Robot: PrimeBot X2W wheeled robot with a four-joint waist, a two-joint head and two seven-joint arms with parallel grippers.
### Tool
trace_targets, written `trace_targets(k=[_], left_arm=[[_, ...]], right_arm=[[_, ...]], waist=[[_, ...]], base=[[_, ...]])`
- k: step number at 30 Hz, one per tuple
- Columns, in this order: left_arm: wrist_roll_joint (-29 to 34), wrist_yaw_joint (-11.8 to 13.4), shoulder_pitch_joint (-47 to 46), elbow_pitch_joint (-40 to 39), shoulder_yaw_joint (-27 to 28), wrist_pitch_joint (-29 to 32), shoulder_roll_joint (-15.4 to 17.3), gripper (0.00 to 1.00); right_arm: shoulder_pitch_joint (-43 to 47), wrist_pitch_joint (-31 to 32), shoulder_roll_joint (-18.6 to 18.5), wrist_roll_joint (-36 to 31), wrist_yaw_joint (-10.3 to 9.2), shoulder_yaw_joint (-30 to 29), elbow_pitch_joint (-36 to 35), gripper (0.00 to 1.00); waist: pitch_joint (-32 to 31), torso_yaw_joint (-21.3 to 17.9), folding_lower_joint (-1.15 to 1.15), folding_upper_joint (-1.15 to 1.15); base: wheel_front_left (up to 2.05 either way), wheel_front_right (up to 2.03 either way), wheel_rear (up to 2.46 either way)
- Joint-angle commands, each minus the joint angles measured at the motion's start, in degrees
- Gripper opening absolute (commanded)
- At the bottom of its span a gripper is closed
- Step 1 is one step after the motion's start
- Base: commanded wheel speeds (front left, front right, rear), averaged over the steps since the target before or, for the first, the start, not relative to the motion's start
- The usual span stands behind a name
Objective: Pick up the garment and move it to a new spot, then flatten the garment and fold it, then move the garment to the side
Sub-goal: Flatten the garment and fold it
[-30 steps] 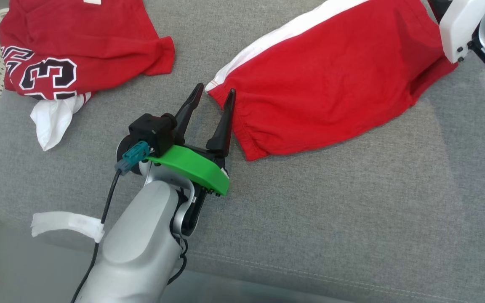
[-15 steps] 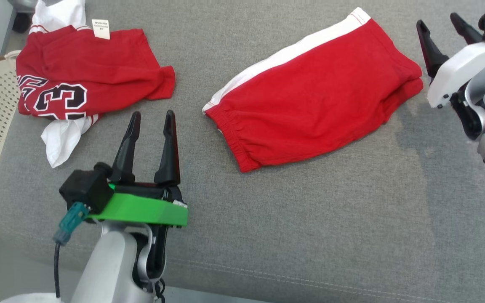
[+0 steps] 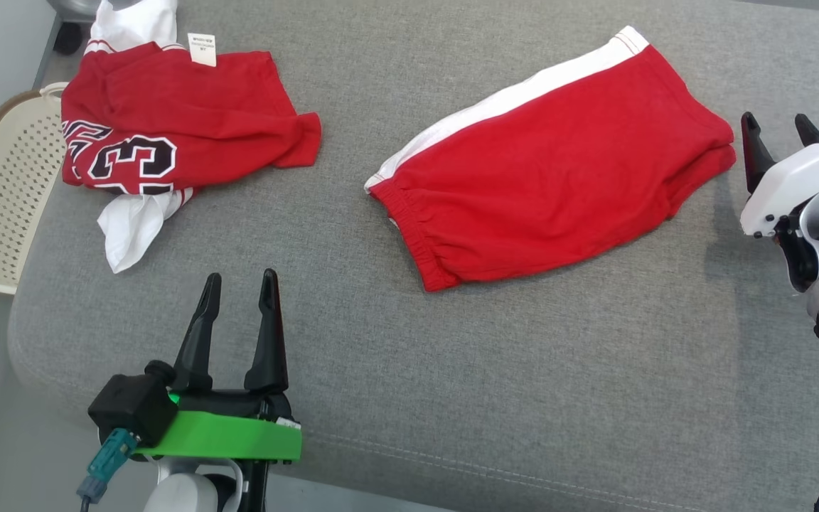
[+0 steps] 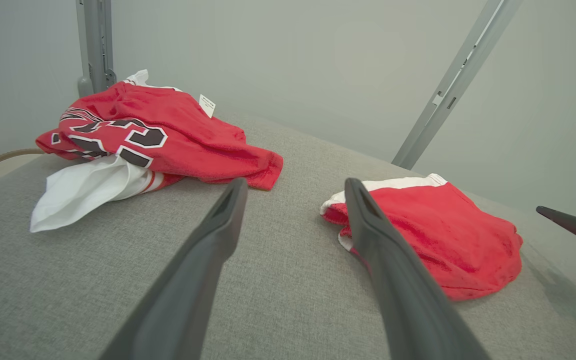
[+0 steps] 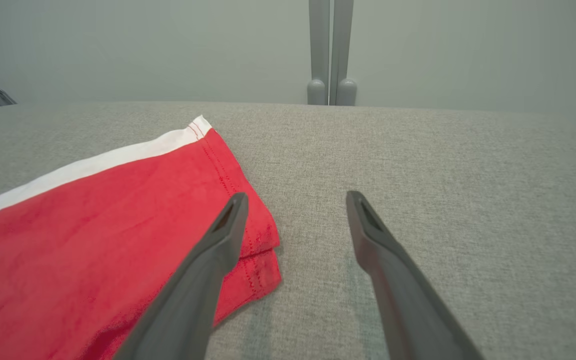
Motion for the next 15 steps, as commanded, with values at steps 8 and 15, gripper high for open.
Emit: trace_targets(k=[8, 15], left_arm=[[2.3, -0.3, -0.1, -1.8, -0.4, 0.0, 0.0, 1.00], [2.7, -0.4, -0.8, -1.4, -1.6, 0.0, 0.0, 1.00]], right_arm=[[0.8, -0.2, 0.8, -1.7, -0.08, -3.2, 3.0, 1.00], [0.0, 1.1, 1.9, -2.0, -0.08, -4.8, 3.8, 0.86]], waist=[[2.6, 2.5, 0.00, 0.00], [3.6, 3.0, 0.00, 0.00]], base=[[0.00, 0.00, 0.00], [0.00, 0.00, 0.00]])
